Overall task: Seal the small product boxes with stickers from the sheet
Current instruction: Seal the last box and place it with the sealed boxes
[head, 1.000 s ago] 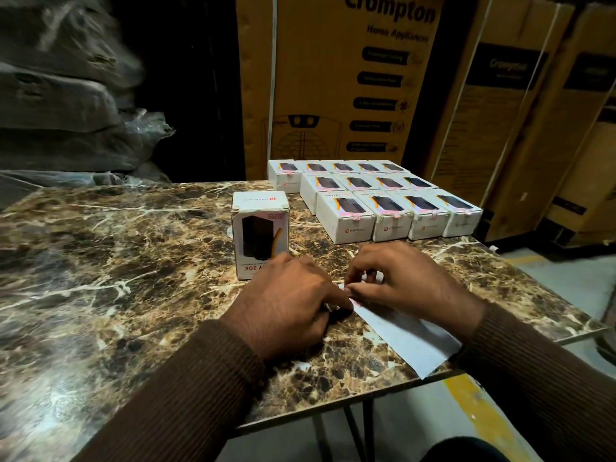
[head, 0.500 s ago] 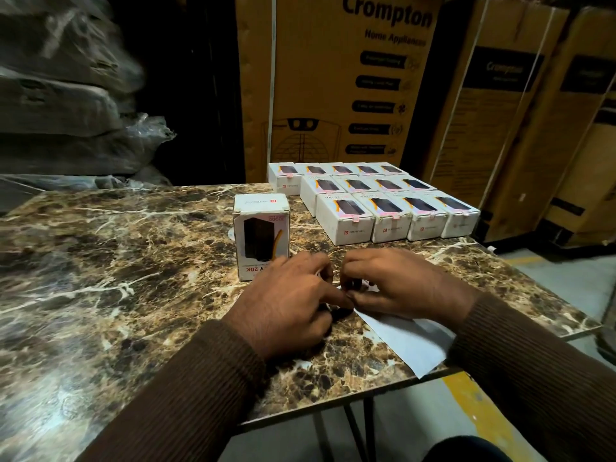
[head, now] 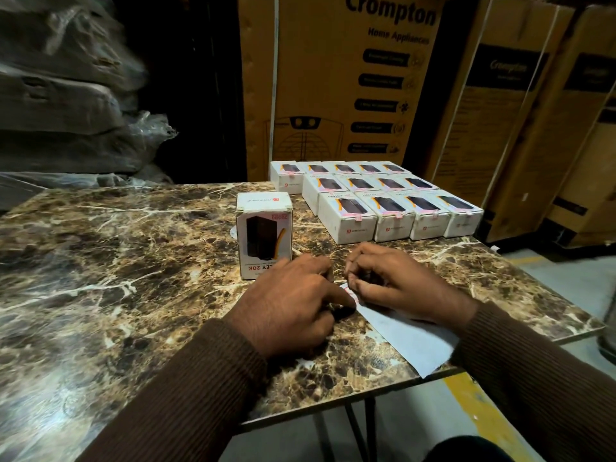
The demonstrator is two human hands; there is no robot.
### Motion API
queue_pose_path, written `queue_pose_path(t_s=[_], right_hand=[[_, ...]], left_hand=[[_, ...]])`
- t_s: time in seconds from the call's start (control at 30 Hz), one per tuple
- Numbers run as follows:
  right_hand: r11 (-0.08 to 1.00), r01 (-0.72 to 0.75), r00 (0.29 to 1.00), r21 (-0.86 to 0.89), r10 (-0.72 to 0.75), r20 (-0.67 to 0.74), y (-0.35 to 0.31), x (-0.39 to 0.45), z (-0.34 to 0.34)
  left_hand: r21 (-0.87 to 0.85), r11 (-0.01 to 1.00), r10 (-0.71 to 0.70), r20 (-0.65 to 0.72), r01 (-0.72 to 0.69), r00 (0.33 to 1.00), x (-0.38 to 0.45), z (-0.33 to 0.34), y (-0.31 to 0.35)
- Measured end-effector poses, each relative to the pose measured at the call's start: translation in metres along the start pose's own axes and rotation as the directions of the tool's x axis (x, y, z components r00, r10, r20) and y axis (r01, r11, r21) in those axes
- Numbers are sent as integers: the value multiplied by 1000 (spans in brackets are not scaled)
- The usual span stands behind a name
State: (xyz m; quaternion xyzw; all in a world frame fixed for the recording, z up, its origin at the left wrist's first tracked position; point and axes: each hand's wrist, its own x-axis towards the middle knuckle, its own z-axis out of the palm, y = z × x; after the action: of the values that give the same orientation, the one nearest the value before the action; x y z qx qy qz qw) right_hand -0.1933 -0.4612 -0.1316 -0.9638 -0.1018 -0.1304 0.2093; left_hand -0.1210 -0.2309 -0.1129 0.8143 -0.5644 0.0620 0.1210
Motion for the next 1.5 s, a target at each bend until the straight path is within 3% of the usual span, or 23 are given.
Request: queue_pose_path(t_s=[0.2,0.6,1.27,1.5], right_hand=[[989,-19,1000,149,21,-8,10,-2,-6],[976,89,989,-201,-62,137,-10,10,-9],[978,49,987,-202,-16,161,-8,11,-11],[994,66,988,-92,-53,147,0,11,-18]], left_hand=[[-12,1000,-4,-1,4,1000,0,0,0],[-12,1000,5,-15,-5,1000,0,0,2],[6,1000,13,-8,-13,1000,1,0,3],[-16,1000,11,-12,-12,1000,0,1,1]])
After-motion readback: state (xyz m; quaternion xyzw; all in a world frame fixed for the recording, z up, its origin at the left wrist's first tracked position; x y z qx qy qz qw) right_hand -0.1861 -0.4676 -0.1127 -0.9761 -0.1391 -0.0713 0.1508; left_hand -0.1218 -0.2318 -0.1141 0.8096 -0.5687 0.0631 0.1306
